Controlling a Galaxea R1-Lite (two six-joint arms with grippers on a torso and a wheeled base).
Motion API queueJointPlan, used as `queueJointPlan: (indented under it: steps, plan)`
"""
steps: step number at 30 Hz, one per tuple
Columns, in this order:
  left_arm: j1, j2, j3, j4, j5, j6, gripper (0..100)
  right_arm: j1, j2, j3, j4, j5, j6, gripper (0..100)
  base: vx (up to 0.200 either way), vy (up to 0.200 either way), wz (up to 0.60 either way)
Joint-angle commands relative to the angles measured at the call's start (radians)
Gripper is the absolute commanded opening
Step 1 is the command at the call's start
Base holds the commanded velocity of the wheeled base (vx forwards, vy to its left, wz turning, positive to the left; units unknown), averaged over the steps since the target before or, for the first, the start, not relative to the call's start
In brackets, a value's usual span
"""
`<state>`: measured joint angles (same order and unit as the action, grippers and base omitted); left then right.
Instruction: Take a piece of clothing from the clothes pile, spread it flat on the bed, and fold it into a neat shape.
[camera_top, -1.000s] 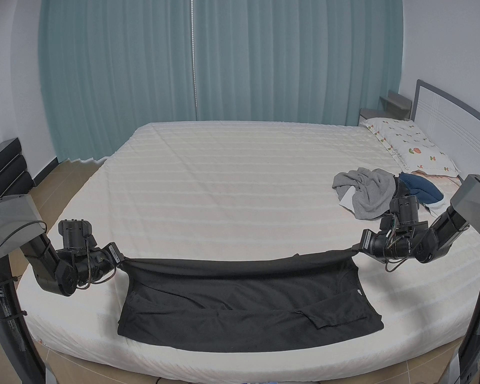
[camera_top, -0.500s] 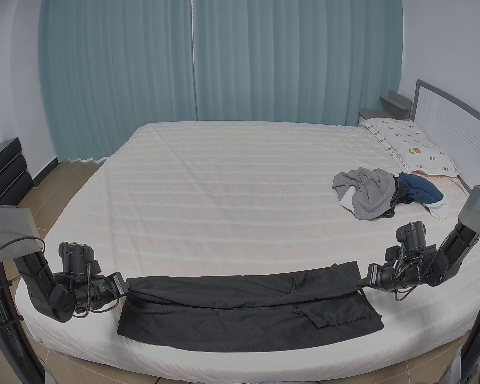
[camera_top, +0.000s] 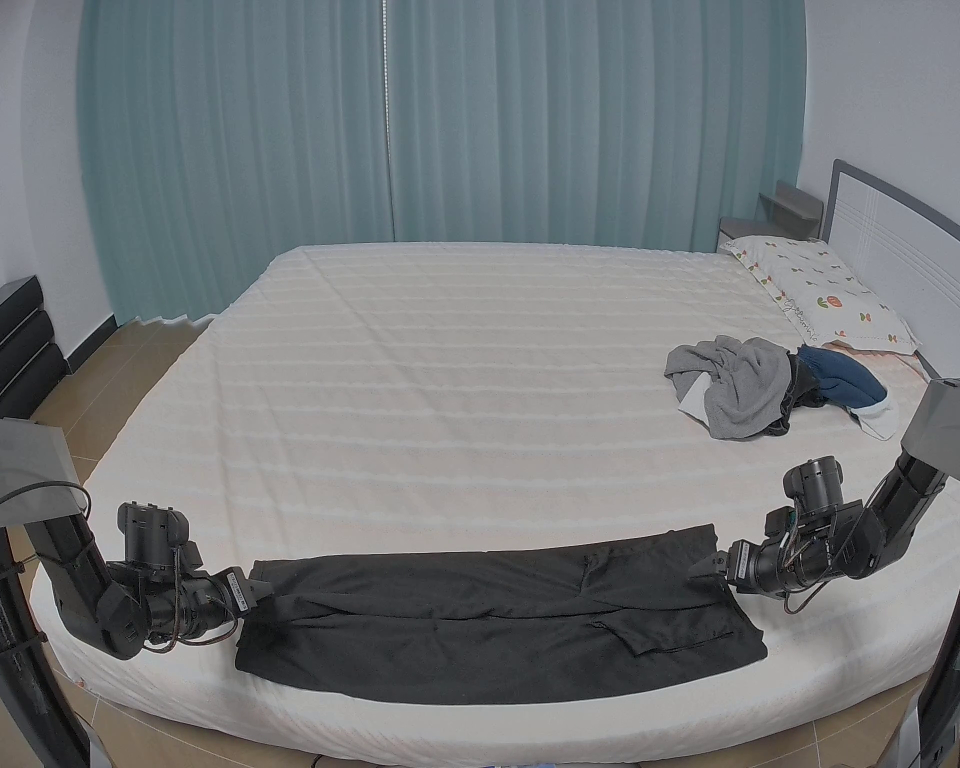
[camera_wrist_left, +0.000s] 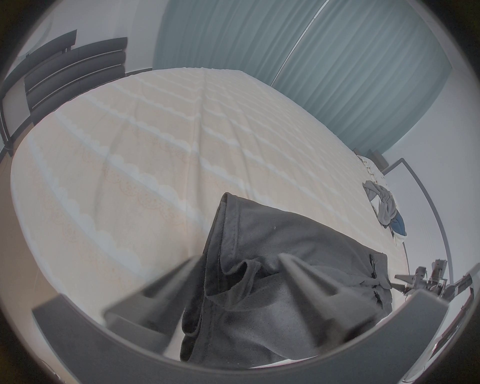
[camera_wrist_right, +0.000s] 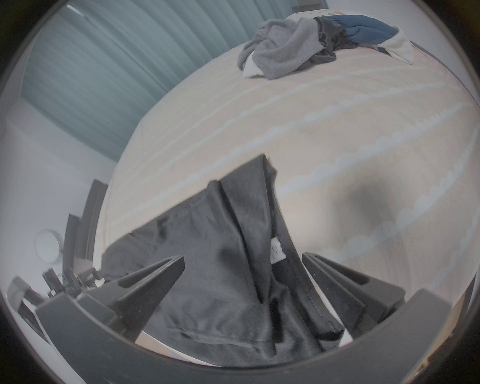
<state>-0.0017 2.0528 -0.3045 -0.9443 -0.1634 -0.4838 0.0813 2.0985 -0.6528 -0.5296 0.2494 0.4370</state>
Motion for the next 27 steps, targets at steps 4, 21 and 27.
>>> queueJointPlan:
  steps: [4,21,27]
  plan:
    - [0.016,-0.026,-0.001,-0.028,-0.001,-0.019,100,0.015,-0.032,-0.130,0.010,0.004,0.203,100,0.000,0.000,0.00]
    - [0.016,0.144,-0.225,-0.019,-0.011,-0.248,100,0.012,0.086,-0.126,-0.098,0.088,0.440,100,0.000,0.000,0.00]
    - [0.019,0.172,-0.228,-0.021,-0.011,-0.248,100,0.008,0.097,-0.128,-0.099,0.090,0.447,100,0.000,0.000,0.00]
